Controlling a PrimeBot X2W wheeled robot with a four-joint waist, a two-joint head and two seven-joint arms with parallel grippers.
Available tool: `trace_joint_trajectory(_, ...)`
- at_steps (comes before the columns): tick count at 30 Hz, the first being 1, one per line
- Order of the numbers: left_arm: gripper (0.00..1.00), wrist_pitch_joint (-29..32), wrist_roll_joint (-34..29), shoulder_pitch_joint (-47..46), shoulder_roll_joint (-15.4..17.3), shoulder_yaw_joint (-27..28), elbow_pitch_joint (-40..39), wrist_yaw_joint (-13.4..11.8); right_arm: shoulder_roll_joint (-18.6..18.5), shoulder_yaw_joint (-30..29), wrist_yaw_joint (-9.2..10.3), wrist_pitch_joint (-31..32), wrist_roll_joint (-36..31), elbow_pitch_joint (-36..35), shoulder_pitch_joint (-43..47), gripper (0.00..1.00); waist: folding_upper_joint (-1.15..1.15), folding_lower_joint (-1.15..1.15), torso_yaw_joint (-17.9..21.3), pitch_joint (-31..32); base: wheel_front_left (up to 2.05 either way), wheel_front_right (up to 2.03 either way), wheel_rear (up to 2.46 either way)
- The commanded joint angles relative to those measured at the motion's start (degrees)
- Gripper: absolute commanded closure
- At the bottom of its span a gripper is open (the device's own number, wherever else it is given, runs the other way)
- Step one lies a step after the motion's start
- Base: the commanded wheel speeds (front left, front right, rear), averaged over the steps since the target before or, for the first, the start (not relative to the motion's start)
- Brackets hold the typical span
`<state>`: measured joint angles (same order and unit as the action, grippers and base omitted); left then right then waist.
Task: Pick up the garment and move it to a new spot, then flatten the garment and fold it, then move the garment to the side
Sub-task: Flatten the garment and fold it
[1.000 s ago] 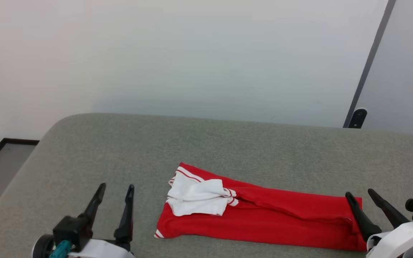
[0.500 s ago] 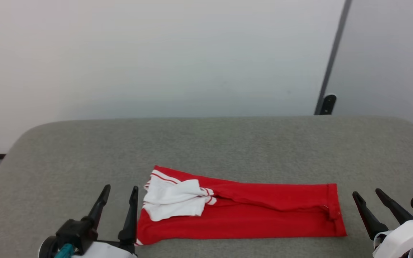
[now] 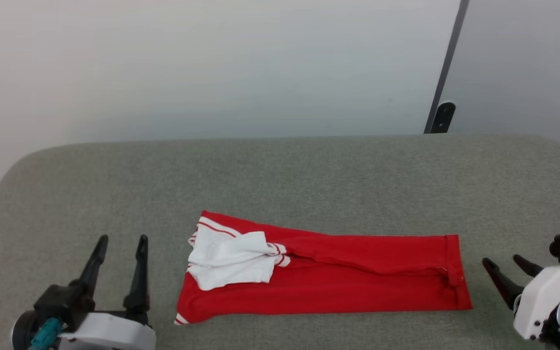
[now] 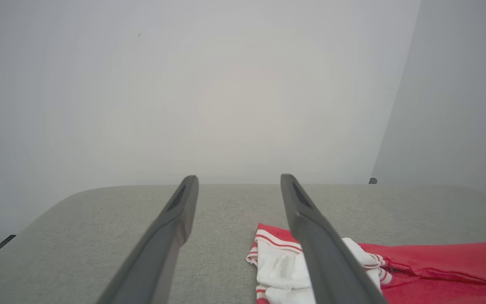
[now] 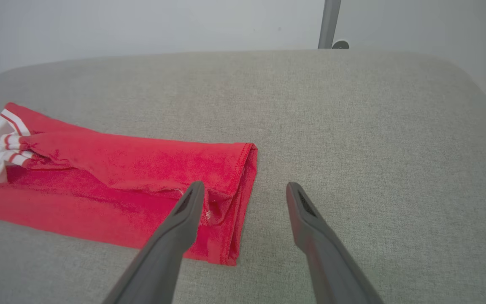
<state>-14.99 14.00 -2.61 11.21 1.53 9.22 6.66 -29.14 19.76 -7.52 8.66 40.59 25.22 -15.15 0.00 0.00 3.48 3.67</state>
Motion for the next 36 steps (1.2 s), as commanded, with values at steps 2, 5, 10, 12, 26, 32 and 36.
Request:
trace_joint_trajectory(2, 0.00, -0.2, -0.4, -0.9, 0.1, -0.1, -0.3, 0.4, 0.1, 0.5, 0.07, 4.1, 0.4, 1.5, -2.1, 0.00, 0.00, 0.00, -1.4, -1.4, 0.00, 0.00, 0.00)
trace_joint_trajectory(5, 0.00, -0.2, -0.4, -1.6, -0.5, -0.8, 0.1, 0.5, 0.1, 0.1, 0.07, 9.1, 0.6, 3.9, -5.0, 0.00, 0.00, 0.00, -2.5, -2.5, 0.00, 0.00, 0.00)
trace_joint_trajectory(10, 0.00, -0.2, -0.6, -2.8, -1.4, -3.1, 0.6, 0.7, 1.4, -1.0, 0.07, 17.3, -0.1, 9.5, -8.9, 0.00, 0.00, 0.00, -4.9, -4.3, 0.00, 0.00, 0.00)
trace_joint_trajectory(12, 0.00, -0.2, -0.7, -3.7, -1.7, -3.9, 0.8, 0.8, 2.2, -1.8, 0.07, 20.7, -0.6, 12.1, -10.6, 0.00, 0.00, 0.00, -5.8, -5.3, 0.00, 0.00, 0.00)
trace_joint_trajectory(26, 0.00, -0.2, 0.2, -6.4, -2.7, -6.3, 2.8, 0.8, 7.3, -5.8, 0.07, 30.8, -7.0, 24.0, -17.0, 0.00, 0.00, 0.00, -9.3, -8.1, 0.00, 0.00, 0.00)
trace_joint_trajectory(32, 0.00, -0.2, 0.9, -6.5, -2.3, -6.9, 3.3, 0.8, 8.8, -7.6, 0.07, 32.4, -8.9, 27.1, -17.8, 0.00, 0.00, 0.00, -9.6, -8.3, 0.00, 0.00, 0.00)
trace_joint_trajectory(36, 0.00, -0.2, 1.4, -6.7, -2.2, -7.4, 3.5, 0.8, 9.6, -8.0, 0.07, 31.8, -10.4, 28.0, -18.2, 1.00, 0.00, 0.00, -10.0, -8.5, 0.00, 0.00, 0.00)
